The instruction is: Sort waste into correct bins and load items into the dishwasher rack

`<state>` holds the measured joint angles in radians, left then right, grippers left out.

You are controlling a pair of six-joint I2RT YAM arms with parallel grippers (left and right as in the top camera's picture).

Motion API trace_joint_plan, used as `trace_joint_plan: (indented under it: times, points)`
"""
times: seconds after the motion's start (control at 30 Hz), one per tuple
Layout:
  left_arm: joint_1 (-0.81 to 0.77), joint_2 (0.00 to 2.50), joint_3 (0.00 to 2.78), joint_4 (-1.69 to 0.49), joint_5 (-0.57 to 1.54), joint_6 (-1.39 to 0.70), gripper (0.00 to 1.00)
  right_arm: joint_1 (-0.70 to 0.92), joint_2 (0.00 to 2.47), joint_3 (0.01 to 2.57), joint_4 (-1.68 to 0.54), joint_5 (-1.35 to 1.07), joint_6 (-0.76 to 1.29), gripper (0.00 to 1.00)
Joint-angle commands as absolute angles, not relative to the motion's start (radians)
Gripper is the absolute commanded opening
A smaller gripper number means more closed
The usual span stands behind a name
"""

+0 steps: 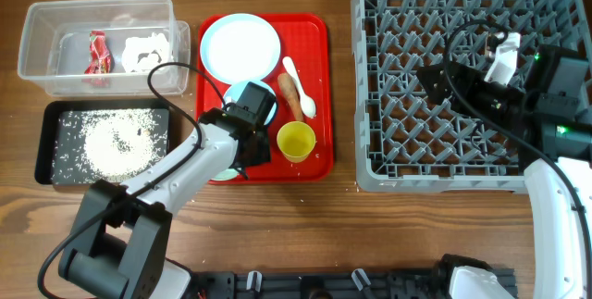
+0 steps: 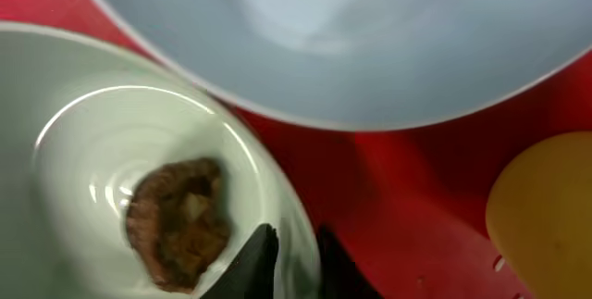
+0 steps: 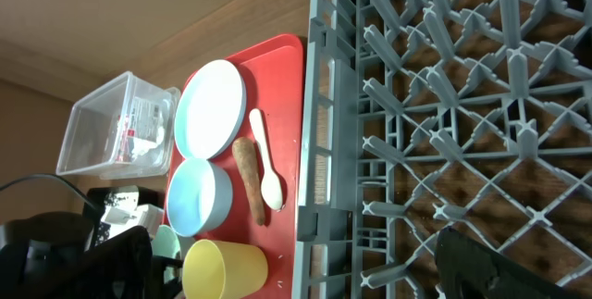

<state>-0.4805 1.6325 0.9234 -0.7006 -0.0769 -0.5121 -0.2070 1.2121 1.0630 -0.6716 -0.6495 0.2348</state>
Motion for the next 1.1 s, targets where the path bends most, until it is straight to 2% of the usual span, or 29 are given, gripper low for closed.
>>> trace_joint_plan:
  times: [0.0, 0.27, 0.4, 0.5, 0.63, 0.8, 0.93, 1.07]
  points:
    - [-0.48, 1.635, 0.921, -0.699, -0.075, -0.513, 0.04, -0.2, 1.221, 1.071, -0.671, -0.645, 0.236, 1.0]
    - [-0.459, 1.505, 1.164, -0.939, -0.072, -0.501, 0.04, -0.2, 1.221, 1.071, -0.671, -0.645, 0.236, 1.0]
    - [-0.353, 1.393, 1.258, -0.957, -0.017, -0.418, 0.04, -0.2, 1.221, 1.071, -0.671, -0.645, 0.236, 1.0]
    - [-0.184, 1.327, 1.259, -0.949, 0.076, -0.363, 0.04, -0.2, 1.221, 1.071, -0.671, -0.645, 0.236, 1.0]
    - [0.113, 1.336, 1.256, -0.963, 0.397, -0.199, 0.04, -0.2, 1.221, 1.071, -0.67, -0.645, 0.235, 1.0]
    - [0.523, 1.463, 1.217, -0.962, 0.997, 0.084, 0.04, -0.2, 1.221, 1.071, -0.67, -0.645, 0.235, 1.0]
    - [0.688, 1.64, 1.174, -0.959, 1.283, 0.174, 0.04, -0.2, 1.221, 1.071, -0.666, -0.645, 0.235, 1.0]
    - [0.776, 1.828, 1.164, -0.97, 1.518, 0.176, 0.04, -0.2, 1.221, 1.071, -0.668, -0.645, 0.235, 1.0]
